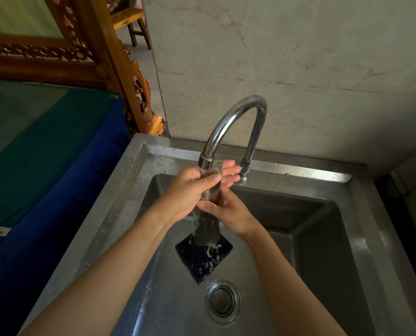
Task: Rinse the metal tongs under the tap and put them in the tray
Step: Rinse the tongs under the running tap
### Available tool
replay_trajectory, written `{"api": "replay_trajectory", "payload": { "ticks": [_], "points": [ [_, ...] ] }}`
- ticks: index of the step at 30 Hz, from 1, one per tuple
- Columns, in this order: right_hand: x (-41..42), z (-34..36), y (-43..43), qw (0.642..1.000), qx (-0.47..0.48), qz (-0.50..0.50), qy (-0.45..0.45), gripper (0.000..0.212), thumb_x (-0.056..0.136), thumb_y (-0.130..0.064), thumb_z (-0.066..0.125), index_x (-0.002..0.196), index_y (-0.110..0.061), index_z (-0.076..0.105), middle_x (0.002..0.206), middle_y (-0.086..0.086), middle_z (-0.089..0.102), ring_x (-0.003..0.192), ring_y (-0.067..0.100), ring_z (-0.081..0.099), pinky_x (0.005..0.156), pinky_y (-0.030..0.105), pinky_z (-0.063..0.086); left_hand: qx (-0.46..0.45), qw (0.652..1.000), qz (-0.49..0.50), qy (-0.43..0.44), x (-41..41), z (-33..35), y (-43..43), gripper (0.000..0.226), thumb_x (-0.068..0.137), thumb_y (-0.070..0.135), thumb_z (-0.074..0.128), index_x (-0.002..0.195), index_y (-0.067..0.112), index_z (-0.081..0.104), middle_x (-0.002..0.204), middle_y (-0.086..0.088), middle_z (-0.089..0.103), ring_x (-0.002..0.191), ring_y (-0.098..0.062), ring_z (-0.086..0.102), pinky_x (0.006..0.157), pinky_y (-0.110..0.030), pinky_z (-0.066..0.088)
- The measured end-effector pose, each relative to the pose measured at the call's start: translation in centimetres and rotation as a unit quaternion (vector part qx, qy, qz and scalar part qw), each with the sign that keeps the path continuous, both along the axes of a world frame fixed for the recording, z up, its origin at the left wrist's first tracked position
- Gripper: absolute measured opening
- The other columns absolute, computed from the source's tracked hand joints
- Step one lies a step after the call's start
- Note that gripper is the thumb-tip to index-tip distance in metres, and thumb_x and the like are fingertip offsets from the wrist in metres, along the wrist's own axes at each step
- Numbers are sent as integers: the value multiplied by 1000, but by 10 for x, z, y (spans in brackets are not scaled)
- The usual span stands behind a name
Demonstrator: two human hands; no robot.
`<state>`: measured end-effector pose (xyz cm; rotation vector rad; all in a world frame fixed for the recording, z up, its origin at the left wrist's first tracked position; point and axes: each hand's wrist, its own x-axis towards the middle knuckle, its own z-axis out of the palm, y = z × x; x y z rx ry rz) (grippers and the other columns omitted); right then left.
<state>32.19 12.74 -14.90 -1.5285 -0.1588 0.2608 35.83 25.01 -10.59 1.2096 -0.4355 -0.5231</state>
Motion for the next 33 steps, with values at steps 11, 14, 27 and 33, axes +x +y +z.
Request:
{"api": "replay_trajectory", "payload": {
  "ticks": [11, 14, 27, 33],
  "points": [
    [-2, -10, 6, 998, 64, -21, 0, 28, 87, -5, 60, 112, -15, 58, 103, 4, 68, 100, 13, 65, 84, 23, 52, 132, 991, 5, -35, -1, -1, -3, 23, 96, 15, 44, 106, 11, 65, 98, -3, 74, 86, -18, 70, 75, -25, 56],
    [-3, -17, 4, 998, 53, -20, 14, 25, 87, -7, 62, 111, -13, 59, 101, 6, 69, 99, 18, 65, 88, 28, 51, 135, 990, -31, -15, -2, -1, 2, 24, 91, 3, 51, 110, 9, 64, 105, -5, 72, 100, -21, 68, 82, -24, 54],
    [4, -11, 6, 995, -88, 40, -10, 37, 86, -19, 63, 121, -13, 56, 89, -7, 68, 96, 13, 62, 98, 35, 44, 599, 743, 83, -287, 13, 20, 46, 53, 63, 72, 51, 70, 21, 65, 65, 5, 63, 61, -12, 60, 54, -28, 45],
    [15, 5, 3, 991, -57, 116, -29, 24, 92, -10, 53, 105, 7, 60, 102, 24, 66, 98, 32, 64, 96, 39, 50, 229, 969, -36, -80, 11, 6, 31, 28, 87, 34, 58, 115, 37, 61, 121, 10, 65, 71, -42, 59, 54, -46, 49]
  ]
}}
